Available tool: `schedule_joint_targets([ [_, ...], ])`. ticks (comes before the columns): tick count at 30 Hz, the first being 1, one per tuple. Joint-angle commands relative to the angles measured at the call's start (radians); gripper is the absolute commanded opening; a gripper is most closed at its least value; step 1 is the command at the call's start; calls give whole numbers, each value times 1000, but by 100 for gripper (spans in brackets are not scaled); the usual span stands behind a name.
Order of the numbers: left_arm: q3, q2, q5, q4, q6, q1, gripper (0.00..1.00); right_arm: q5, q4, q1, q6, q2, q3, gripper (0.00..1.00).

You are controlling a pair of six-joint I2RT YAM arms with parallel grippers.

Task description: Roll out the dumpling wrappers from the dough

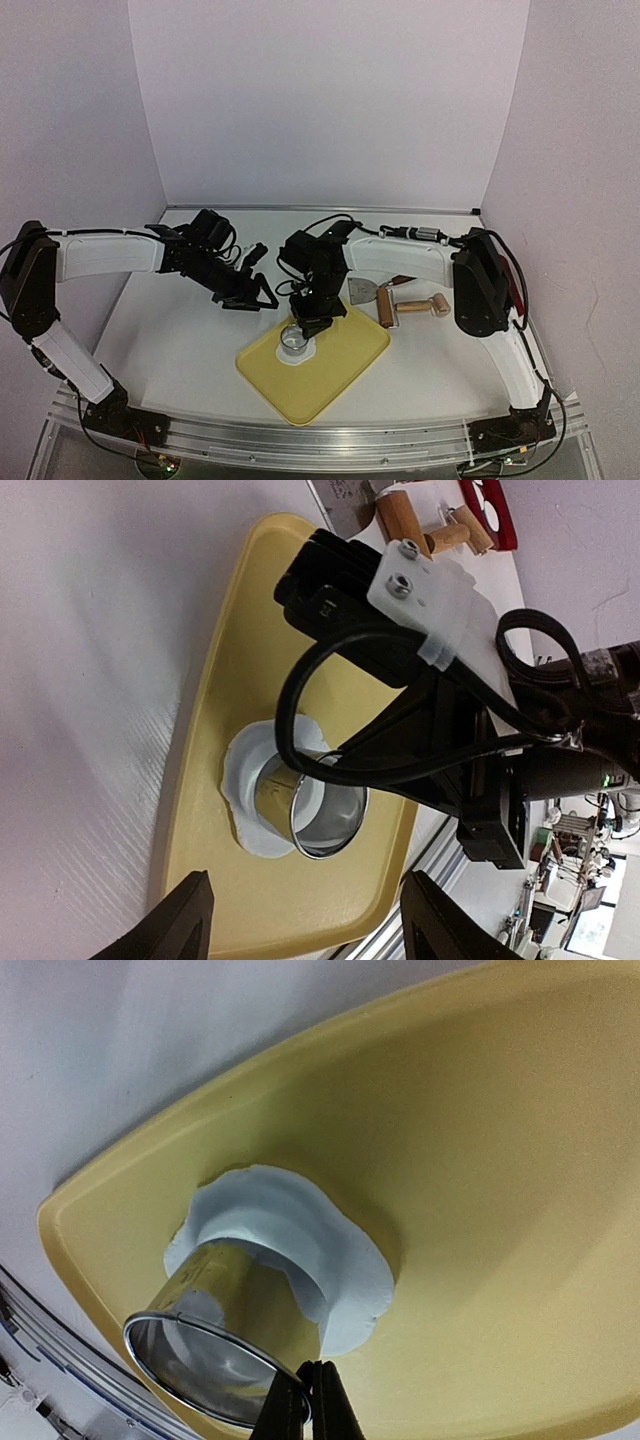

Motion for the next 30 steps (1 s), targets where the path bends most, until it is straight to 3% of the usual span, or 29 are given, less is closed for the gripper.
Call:
schedule_joint_targets([
  [1,1,1,92,22,54,8,65,-4,-78,-1,19,27,89,0],
  [7,19,51,164,30,81,7,63,12,-153,2,24,69,136,0],
  [12,37,87,211,38,99,6,56,14,-195,6,13,94,164,0],
  [30,62,234,322,98,94,-13,53,-3,-232,6,-12,185,164,0],
])
